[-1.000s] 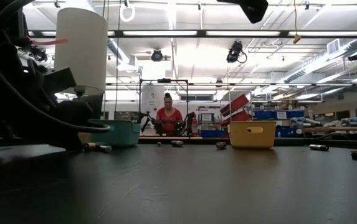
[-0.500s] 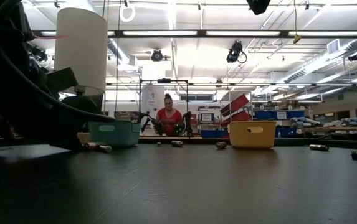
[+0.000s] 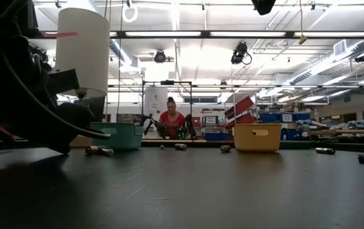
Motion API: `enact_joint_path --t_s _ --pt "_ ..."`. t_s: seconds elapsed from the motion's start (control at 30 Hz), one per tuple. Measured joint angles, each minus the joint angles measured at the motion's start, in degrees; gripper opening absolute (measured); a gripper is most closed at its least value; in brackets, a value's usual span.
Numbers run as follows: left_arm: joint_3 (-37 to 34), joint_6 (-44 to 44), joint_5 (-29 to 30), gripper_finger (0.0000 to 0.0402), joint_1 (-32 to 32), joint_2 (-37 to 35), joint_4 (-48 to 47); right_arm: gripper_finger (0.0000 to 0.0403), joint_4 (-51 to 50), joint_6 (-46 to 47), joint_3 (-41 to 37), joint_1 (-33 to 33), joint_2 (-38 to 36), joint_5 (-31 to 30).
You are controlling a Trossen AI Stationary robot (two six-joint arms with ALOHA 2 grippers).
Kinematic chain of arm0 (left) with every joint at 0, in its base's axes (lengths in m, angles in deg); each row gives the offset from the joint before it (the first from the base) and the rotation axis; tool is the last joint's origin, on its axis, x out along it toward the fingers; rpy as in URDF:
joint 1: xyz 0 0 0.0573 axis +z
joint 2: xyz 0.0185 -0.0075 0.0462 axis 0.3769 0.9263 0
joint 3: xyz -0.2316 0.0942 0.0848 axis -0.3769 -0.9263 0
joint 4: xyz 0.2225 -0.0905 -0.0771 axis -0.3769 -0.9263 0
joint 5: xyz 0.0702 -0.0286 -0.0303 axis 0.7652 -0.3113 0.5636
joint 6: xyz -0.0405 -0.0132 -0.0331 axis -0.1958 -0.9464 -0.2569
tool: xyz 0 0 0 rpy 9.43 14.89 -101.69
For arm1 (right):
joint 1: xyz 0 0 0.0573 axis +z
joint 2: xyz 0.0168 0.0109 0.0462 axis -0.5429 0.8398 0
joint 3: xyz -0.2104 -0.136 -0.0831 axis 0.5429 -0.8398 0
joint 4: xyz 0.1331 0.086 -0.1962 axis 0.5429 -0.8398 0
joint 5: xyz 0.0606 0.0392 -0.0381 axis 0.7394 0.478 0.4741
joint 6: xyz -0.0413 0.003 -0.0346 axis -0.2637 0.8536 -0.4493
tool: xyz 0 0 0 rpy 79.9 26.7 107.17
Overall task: Sort batteries
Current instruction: Put the silver battery into the blue bin
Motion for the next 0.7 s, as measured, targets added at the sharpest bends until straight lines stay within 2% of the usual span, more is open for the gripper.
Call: enact_joint_path --t_s 0.27,0.4,0.53,0.7 --pt "5.09 0.14 -2.42 0.0060 -0.14 -1.52 -3.87 0.0208 0.02 -0.04 0.00 -0.04 0.00 -0.09" --pt "10.99 0.17 -3.39 0.0075 -2.15 -4.31 -14.27 0.0208 0.45 -0.04 -0.04 -0.75 0.00 -0.17" --pt "12.66 -0.62 -4.28 0.0077 -6.10 -10.39 -21.08 0.0208 0.81 0.30 -0.04 -1.63 0.00 -0.13" --pt "6.53 -8.56 -6.84 0.0069 -11.09 -22.34 -21.05 0.0208 1.06 0.33 -0.07 -3.21 2.01 0.04"
